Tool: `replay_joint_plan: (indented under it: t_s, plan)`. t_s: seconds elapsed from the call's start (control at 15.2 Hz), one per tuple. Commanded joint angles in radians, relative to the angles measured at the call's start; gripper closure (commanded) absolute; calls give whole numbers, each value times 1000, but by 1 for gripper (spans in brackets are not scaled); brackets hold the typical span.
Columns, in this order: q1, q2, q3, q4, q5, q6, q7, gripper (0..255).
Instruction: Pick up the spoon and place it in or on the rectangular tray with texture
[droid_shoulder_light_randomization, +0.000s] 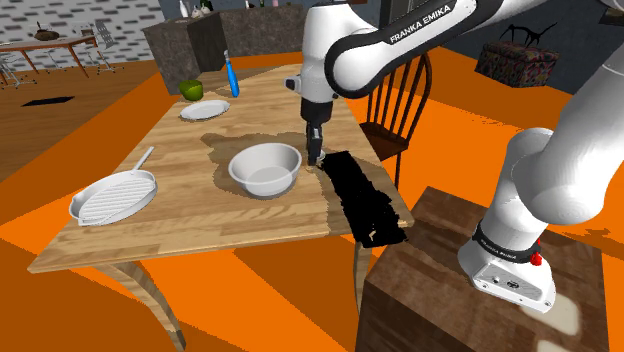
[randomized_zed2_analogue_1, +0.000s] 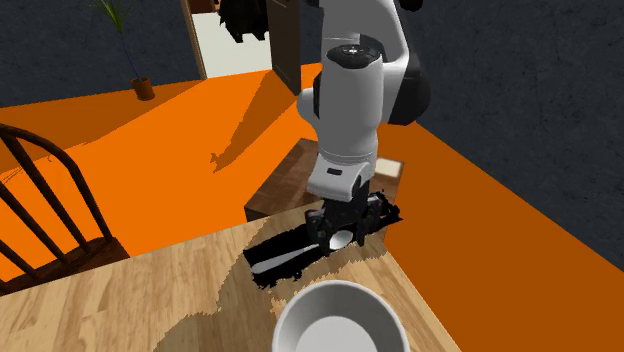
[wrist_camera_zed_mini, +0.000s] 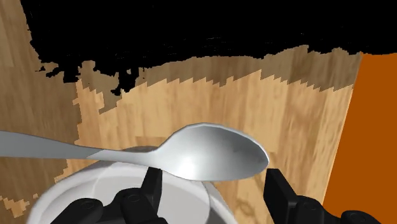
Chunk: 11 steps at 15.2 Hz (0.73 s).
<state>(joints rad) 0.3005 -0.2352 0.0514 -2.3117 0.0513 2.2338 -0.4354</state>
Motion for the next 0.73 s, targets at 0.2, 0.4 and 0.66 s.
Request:
replay_joint_plan:
  t_s: [0.2, 0.4, 0.66]
  plan:
    - [22, -197, 25, -169, 15, -27, 36, 255]
    - [41, -321, 44, -261, 30, -58, 62, 255]
    - [64, -432, 64, -360, 48, -69, 89, 255]
